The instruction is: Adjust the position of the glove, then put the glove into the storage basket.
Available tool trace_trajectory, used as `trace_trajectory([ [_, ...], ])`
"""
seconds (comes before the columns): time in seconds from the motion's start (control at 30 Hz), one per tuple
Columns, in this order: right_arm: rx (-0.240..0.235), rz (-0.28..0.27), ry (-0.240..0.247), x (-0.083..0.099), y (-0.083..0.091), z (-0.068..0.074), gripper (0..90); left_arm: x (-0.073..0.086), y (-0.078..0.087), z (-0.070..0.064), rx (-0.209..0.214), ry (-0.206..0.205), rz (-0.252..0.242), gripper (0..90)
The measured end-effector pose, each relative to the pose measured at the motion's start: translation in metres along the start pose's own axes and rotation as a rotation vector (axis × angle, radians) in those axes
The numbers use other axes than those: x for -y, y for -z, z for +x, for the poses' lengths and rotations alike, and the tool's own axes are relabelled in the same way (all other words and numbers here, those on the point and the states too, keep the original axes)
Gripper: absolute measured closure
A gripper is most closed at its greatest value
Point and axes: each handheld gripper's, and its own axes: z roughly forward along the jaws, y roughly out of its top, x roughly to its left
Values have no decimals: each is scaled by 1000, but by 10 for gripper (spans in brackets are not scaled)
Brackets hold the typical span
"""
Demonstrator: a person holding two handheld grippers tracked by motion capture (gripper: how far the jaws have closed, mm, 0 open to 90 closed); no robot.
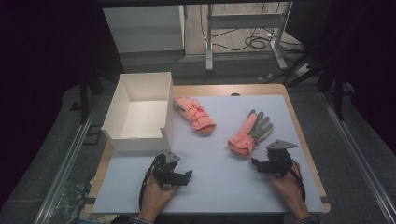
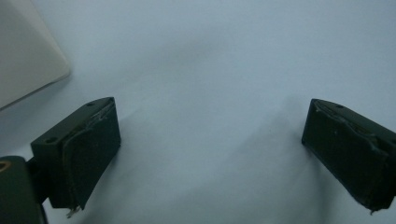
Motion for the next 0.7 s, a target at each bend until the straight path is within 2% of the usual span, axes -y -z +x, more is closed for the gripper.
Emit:
trace_trajectory([
  [0.7,-8,1,-7,-1,1,-1,179,0,0,0,1,-4,4,44],
])
